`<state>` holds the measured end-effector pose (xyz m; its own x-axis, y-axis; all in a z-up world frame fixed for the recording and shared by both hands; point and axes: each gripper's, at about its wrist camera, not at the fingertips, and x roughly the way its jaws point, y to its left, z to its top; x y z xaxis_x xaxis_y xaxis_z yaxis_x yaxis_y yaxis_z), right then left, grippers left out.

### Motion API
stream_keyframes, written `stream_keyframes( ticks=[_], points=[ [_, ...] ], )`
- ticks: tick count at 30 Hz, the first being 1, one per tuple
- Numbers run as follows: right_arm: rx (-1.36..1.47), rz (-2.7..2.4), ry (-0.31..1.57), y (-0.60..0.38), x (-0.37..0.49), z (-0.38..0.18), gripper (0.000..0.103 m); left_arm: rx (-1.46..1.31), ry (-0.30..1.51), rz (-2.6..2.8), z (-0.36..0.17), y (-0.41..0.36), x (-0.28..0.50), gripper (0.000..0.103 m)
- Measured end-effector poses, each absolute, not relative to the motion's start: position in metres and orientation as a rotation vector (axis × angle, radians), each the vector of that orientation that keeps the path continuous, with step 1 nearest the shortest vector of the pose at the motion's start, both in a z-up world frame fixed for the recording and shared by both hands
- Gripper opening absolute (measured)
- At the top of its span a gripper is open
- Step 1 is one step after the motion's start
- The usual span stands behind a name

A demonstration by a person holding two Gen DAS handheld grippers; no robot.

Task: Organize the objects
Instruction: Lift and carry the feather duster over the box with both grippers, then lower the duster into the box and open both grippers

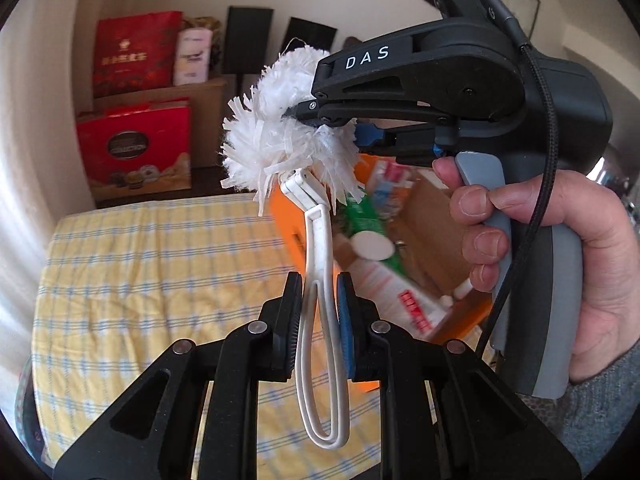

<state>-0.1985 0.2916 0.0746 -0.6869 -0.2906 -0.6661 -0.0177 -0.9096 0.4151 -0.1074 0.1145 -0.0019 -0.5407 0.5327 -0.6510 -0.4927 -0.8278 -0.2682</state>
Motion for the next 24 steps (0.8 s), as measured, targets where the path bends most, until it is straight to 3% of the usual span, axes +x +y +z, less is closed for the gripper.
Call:
stream_keyframes(
  ticks=[14,17,19,22,24],
  points=[
    [1.306,-2.763,-0.65,0.378,-0.208,0.042,0.027,-1.11,-0.052,2.205,-0.03,0.206,-0.136,0.016],
    [1.354,-2.743,-0.605,0.375,-0.209,0.03,0.03,-1.119,-0.036,2.209,-0.034,0.21,-0.138,0.014],
    [1.368,-2.763,-0.558,0.372,-0.208,0.025,0.04,-1.112,-0.003,2.23,-0.033,0.212,-0.136,0.016],
    [1.354,-2.779,-0.537,0.372,-0.205,0.026,0.042,-1.098,0.016,2.248,-0.031,0.21,-0.133,0.03],
    [1.338,-2.788,-0.537,0.373,-0.201,0.03,0.054,-1.09,0.019,2.257,-0.027,0.206,-0.132,0.04]
  ],
)
